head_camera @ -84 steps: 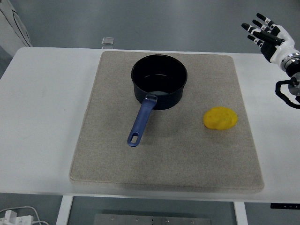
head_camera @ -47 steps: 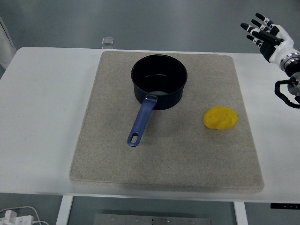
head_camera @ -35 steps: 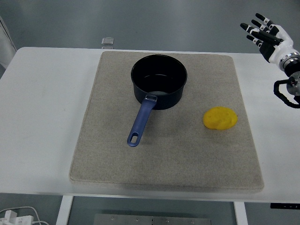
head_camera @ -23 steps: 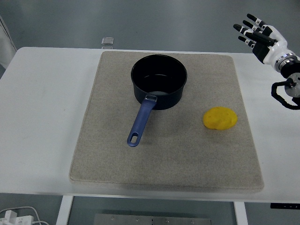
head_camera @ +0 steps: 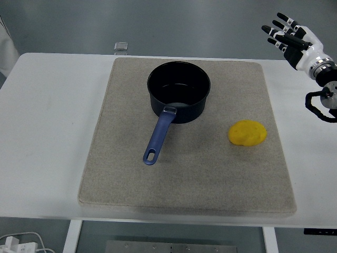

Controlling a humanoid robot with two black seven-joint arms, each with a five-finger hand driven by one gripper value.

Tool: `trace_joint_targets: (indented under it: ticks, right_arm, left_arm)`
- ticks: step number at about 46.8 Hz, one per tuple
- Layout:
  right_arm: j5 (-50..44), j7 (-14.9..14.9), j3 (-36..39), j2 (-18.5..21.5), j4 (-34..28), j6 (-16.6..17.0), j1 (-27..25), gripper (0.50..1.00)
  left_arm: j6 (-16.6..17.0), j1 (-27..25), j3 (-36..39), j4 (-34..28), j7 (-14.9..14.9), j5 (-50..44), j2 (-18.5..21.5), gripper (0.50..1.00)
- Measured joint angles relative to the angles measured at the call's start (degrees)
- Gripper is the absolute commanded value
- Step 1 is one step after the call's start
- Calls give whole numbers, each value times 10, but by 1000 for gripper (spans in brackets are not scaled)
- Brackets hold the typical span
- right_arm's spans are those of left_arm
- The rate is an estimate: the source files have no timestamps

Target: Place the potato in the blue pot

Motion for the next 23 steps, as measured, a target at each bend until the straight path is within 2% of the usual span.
trace_joint_targets:
  ticks: [7,14,23]
  right_arm:
    - [-15,0,-2,-4,0,-21,1,944]
    - [-50,-1,-2,-27,25,-25,2,944]
    - [-201,-1,-2,-72,107,-45,14,942]
  left_arm:
    - [0,0,0,0,0,0,0,1000]
    - [0,0,0,0,0,0,0,1000]
    - [0,0,0,0,0,0,0,1000]
